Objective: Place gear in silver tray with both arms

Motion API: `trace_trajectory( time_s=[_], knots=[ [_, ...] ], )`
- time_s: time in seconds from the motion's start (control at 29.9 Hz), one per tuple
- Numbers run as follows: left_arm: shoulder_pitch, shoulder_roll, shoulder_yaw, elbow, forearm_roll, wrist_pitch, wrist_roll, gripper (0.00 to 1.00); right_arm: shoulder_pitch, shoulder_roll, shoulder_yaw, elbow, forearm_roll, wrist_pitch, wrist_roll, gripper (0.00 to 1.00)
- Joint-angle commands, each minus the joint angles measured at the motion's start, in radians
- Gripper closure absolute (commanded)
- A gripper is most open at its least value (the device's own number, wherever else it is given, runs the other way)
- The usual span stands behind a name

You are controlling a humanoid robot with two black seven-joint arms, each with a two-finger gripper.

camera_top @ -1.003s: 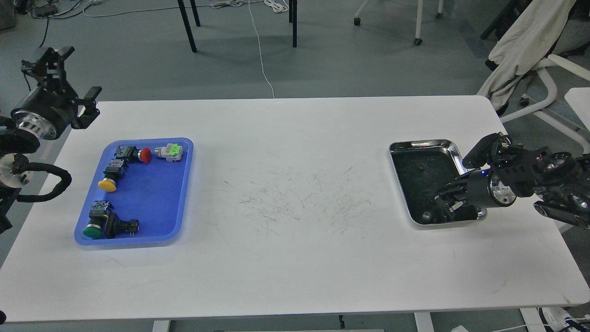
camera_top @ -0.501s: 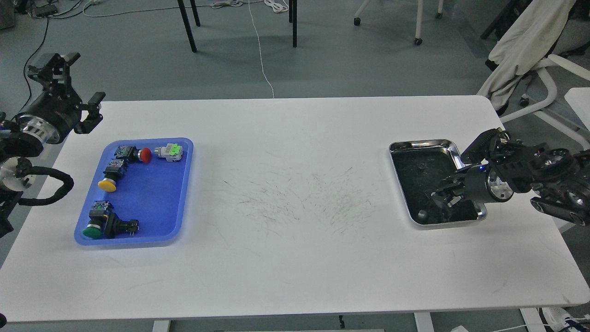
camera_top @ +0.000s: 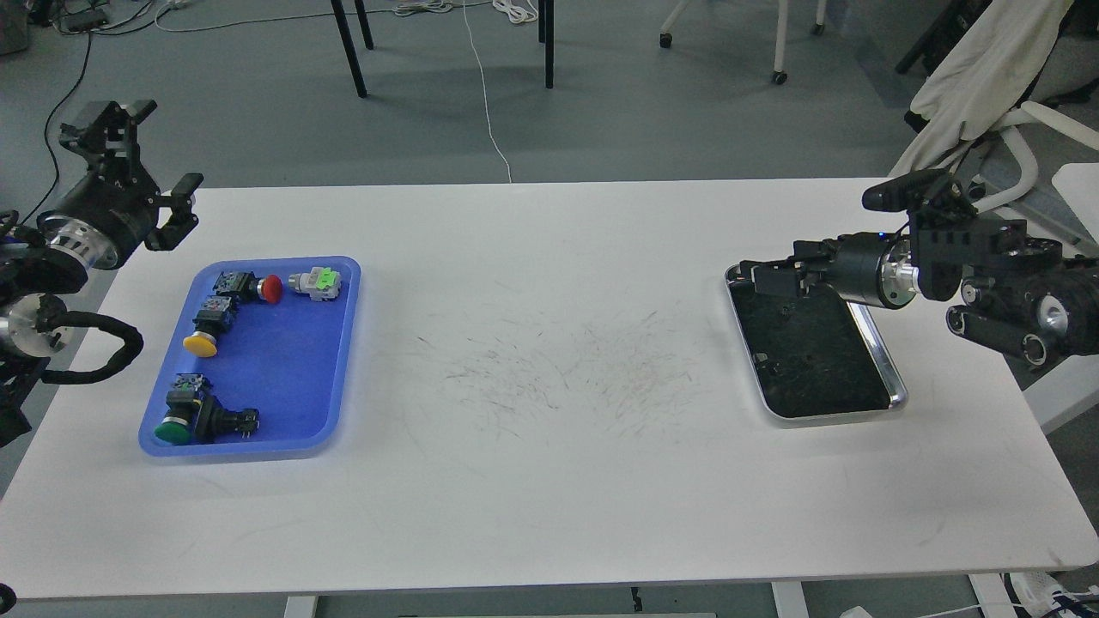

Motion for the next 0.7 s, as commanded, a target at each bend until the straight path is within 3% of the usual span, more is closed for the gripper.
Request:
trace_trajectory(
  time_s=[0.0, 0.3, 0.47, 0.67],
  knots=[
    [-0.002, -0.004, -0.003, -0.007, -0.001, -0.008, 0.005, 0.02, 0.021, 0.002, 0.036, -0.017, 0.171, 0.001, 0.0, 0.05],
    [-0.005, -0.033, -0.015, -0.019, -0.006, -0.041, 0.009, 0.02, -0.03, -0.01, 0.349, -0.018, 0.47, -0.013, 0.0, 0.03],
    [-0.008, -0.045, -0.03, -0.016, -0.02, -0.042, 0.089, 0.01, -0.083, -0.009, 0.438, -0.02, 0.607, -0.027, 0.0, 0.0],
    [-0.008, -0.074, -0.084, -0.018, -0.035, -0.031, 0.097, 0.01, -0.16, -0.009, 0.585, 0.0, 0.702, -0.053, 0.0, 0.0]
  ],
)
